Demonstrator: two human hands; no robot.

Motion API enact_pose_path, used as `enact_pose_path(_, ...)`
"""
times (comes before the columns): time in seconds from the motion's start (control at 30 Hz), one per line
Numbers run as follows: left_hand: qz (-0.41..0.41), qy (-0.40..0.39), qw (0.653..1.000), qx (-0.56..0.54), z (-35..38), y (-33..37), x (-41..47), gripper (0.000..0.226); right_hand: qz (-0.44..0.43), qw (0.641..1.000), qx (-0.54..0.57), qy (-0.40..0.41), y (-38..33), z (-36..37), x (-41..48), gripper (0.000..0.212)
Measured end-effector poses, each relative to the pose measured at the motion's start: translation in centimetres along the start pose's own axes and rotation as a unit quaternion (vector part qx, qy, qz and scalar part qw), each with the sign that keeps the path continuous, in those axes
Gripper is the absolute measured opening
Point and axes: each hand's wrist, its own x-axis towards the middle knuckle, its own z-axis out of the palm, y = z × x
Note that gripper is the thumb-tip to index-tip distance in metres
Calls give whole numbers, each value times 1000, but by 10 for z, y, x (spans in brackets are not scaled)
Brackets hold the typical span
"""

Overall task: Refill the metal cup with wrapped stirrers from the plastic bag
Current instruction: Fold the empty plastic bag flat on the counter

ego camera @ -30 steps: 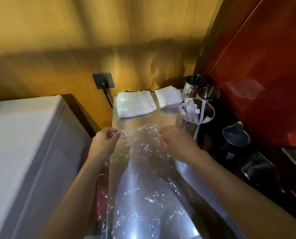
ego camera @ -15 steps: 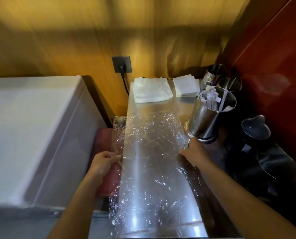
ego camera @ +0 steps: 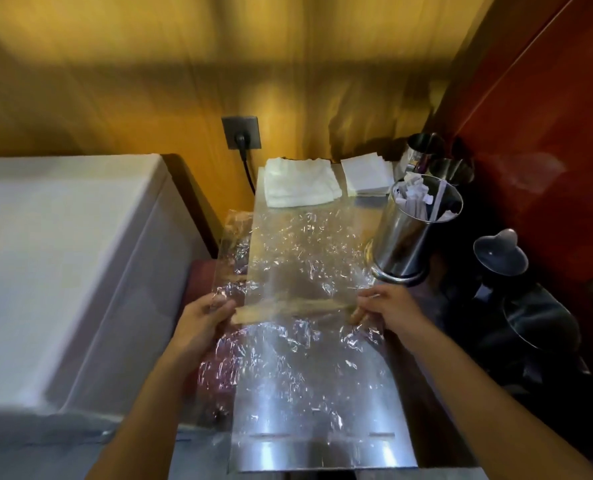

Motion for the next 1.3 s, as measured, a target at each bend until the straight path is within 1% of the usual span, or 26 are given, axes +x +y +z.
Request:
enact_pose_path(0.1,13,-14,1000,15,-5,8,5,28,-25,999,42,12,-17,-6,-9,13)
enact_pose_path(0.2,19,-39,999,-12,-15,18,8,38,-45,996,78,-26,-33,-11,-17,20)
enact_pose_path(0.3,27,-45,998,-32,-17,29,8,46,-61,995,69,-40,-44,-13,-20,25)
enact_pose_path(0.37,39,-33,998,-41,-15,36,6,42,-78,995,45,-40,-48,-13,-20,23)
enact_pose_path(0.43,27,-52,996,-70,-13,42,3,23,-99,994,15,-32,-50,-14,-20,34)
enact_pose_path(0.47,10,-52,995,-79,-14,43,4,21,-113,993,-1,-29,-52,-15,-21,41)
enact_pose_path(0.53,-7,-39,996,-83,-16,43,7,28,-138,990,-32,-27,-54,-19,-22,45)
enact_pose_path(0.57,-18,-55,993,-100,-17,42,7,27,-143,988,-42,-26,-55,-21,-22,43)
enact_pose_path(0.6,-42,-88,986,-132,-16,42,6,23,-143,988,-50,-24,-55,-24,-22,41)
enact_pose_path(0.63,-68,-113,980,-149,-15,42,3,28,-141,988,-65,-22,-55,-27,-21,40)
enact_pose_path(0.67,-78,-132,977,-151,-15,42,1,39,-139,986,-91,-21,-54,-30,-20,41)
enact_pose_path(0.7,-73,-137,979,-130,-13,41,0,46,-137,983,-121,-21,-53,-32,-20,42)
enact_pose_path(0.77,-39,-94,993,-66,-6,40,-3,42,-140,976,-164,-9,-50,-34,-20,43)
enact_pose_path(0.83,13,-43,999,-25,1,47,-6,37,-176,960,-216,14,-49,-32,-19,38)
enact_pose_path(0.9,68,-32,997,-15,5,57,-6,37,-247,915,-315,45,-53,-28,-21,32)
enact_pose_path(0.93,94,-38,995,-8,7,63,-6,38,-289,892,-342,57,-57,-25,-23,30)
enact_pose_path(0.97,117,-47,992,8,11,69,-7,39,-326,877,-349,61,-63,-21,-24,29)
enact_pose_path(1.0,139,-58,988,29,13,77,-8,39,-342,874,-342,53,-69,-16,-26,29)
enact_pose_path(1.03,159,-71,983,53,17,83,-9,39,-335,882,-329,33,-76,-10,-29,30)
enact_pose_path(1.07,180,-88,977,73,20,89,-10,40,-306,899,-312,0,-83,-4,-31,34)
enact_pose_path(1.1,197,-109,971,86,23,95,-9,41,-264,917,-294,-50,-89,0,-32,40)
enact_pose_path(1.13,209,-128,965,89,27,101,-9,41,-217,929,-280,-104,-93,4,-33,46)
enact_pose_path(1.17,219,-143,961,89,31,105,-9,40,-177,933,-276,-149,-97,6,-33,49)
enact_pose_path(1.2,227,-152,958,91,34,109,-8,39,-152,930,-281,-182,-99,8,-34,44)
enact_pose_path(1.23,236,-154,955,91,36,113,-8,39,-144,925,-289,-203,-100,9,-34,32)
enact_pose_path(1.3,256,-138,953,87,34,118,-8,37,-155,923,-281,-214,-100,12,-35,9)
